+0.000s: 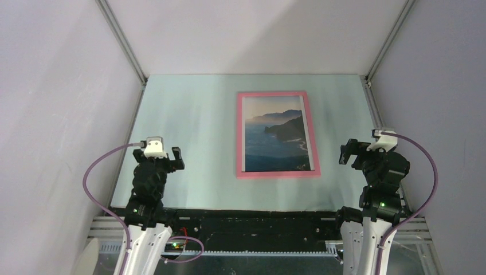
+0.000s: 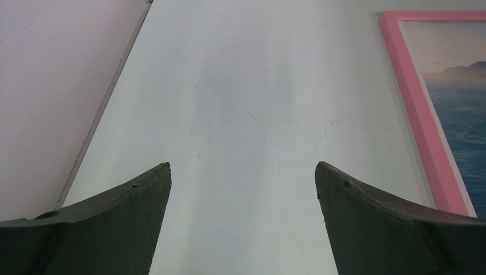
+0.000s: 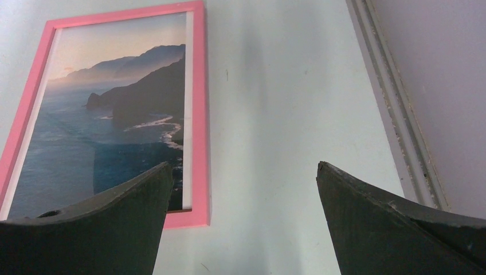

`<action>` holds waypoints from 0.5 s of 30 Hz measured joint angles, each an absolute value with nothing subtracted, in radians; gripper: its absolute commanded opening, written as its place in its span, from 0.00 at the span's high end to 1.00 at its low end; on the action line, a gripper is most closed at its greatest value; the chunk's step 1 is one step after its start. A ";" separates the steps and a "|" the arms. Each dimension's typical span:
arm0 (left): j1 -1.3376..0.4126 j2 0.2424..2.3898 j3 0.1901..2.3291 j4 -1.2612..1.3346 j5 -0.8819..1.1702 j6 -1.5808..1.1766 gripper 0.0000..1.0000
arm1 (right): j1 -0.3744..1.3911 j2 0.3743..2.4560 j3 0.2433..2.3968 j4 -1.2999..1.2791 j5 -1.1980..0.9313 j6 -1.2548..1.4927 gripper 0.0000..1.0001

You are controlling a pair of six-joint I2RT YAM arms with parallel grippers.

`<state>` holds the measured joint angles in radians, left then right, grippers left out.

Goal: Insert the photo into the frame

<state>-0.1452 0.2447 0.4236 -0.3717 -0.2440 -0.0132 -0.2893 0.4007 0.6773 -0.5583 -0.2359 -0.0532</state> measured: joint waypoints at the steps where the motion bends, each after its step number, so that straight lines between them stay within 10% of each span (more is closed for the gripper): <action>1: -0.145 0.245 0.423 -0.371 -0.239 -0.008 0.00 | -0.290 0.401 0.677 -0.559 -0.241 -0.054 0.00; 15: -0.142 0.241 0.421 -0.368 -0.205 0.020 0.00 | -0.290 0.382 0.677 -0.572 -0.283 -0.065 0.01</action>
